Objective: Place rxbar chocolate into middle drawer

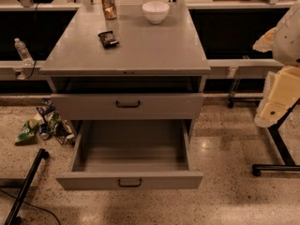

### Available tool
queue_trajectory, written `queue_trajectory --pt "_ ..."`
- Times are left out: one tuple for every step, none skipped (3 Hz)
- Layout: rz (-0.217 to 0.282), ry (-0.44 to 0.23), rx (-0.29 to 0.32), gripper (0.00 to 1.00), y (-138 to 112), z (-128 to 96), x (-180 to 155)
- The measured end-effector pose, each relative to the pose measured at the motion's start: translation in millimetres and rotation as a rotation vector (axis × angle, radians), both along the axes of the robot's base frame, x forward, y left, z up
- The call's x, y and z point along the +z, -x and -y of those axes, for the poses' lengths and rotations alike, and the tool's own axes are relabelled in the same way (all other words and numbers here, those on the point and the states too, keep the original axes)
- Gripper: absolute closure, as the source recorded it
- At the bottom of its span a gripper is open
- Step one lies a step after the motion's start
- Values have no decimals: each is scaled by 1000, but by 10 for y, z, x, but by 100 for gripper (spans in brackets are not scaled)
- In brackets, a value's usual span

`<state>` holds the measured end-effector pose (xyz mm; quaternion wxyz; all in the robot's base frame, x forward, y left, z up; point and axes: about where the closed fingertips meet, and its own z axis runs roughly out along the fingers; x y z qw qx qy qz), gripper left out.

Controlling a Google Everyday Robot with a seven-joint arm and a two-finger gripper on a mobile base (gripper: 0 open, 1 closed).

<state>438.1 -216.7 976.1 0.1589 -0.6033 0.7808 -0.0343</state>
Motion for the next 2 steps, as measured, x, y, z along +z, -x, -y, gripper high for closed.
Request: queue_trajectory --pt "4 -8 -7 0 -16 -9 -5" --pt "53 -129 -103 0 -246 -133 -70"
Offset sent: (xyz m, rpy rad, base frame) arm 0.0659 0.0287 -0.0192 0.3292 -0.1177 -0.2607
